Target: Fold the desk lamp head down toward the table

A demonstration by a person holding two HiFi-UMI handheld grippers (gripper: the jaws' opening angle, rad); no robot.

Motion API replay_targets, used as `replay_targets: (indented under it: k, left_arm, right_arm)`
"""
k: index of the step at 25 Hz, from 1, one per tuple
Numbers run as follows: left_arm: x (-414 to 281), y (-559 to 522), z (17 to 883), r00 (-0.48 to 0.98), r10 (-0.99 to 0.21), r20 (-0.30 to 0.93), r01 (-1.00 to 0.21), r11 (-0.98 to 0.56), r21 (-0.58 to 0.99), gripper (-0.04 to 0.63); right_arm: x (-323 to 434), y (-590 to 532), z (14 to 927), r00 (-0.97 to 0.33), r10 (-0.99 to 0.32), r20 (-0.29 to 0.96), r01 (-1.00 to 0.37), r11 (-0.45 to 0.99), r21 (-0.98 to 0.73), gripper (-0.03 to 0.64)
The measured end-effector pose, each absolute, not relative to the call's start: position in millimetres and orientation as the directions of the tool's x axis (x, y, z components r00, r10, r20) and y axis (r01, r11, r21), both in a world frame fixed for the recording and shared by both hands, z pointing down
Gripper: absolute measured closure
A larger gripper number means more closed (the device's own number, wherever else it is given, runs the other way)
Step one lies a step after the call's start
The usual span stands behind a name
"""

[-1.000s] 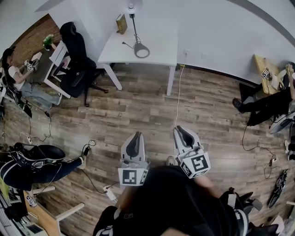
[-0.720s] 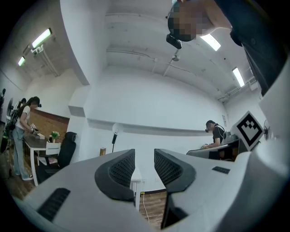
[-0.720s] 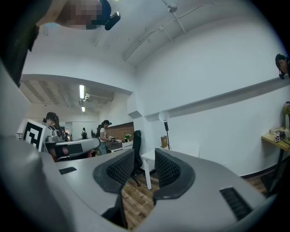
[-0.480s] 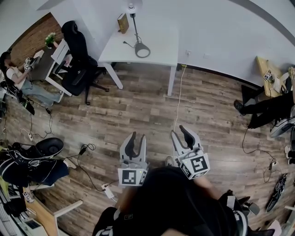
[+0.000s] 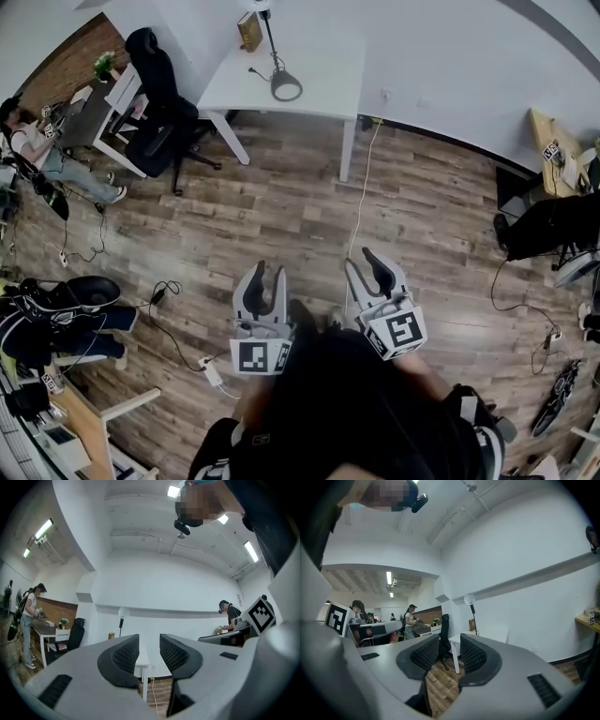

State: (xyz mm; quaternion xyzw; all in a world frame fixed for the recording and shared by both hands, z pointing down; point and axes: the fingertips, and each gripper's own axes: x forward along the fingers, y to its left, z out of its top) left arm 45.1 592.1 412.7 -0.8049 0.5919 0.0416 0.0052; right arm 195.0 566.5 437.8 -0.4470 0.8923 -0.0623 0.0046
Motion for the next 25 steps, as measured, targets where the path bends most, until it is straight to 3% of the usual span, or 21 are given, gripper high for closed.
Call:
replay_targets:
  k: [25]
  left_arm:
    - [67.4,506.5,403.9,0.315,-0.942,-0.114,-0.947,-0.32,0.024,0.457]
  right_arm:
    - [206.2,487.0,450.2,-0.616,-0.786,0.054,-0.783,0.603,-0.154,0.476]
